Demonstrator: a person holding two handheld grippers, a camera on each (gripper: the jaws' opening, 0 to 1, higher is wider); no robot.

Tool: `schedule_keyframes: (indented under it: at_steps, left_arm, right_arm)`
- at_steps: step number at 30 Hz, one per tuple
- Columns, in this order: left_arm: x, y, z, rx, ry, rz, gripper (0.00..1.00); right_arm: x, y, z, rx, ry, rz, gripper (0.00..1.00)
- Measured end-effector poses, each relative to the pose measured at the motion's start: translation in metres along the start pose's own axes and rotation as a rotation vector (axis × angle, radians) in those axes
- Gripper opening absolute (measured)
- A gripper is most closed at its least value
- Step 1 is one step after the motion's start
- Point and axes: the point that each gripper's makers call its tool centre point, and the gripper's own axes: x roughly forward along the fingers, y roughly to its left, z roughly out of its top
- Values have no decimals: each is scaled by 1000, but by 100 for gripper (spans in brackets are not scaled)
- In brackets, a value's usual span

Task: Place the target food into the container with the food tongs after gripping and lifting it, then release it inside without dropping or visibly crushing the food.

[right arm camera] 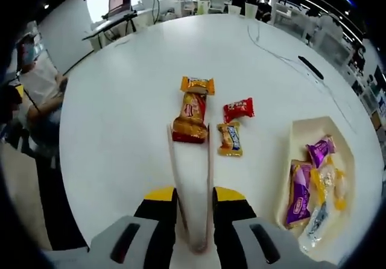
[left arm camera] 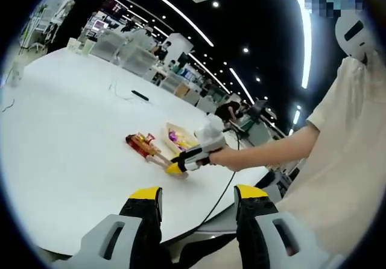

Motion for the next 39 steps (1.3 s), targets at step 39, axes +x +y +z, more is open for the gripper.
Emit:
schedule_keyframes:
  at_steps: [39]
  left_arm:
    - [41, 15, 20, -20, -8, -58, 44]
  right_arm:
    - [-85, 67, 15, -25, -205, -84, 19]
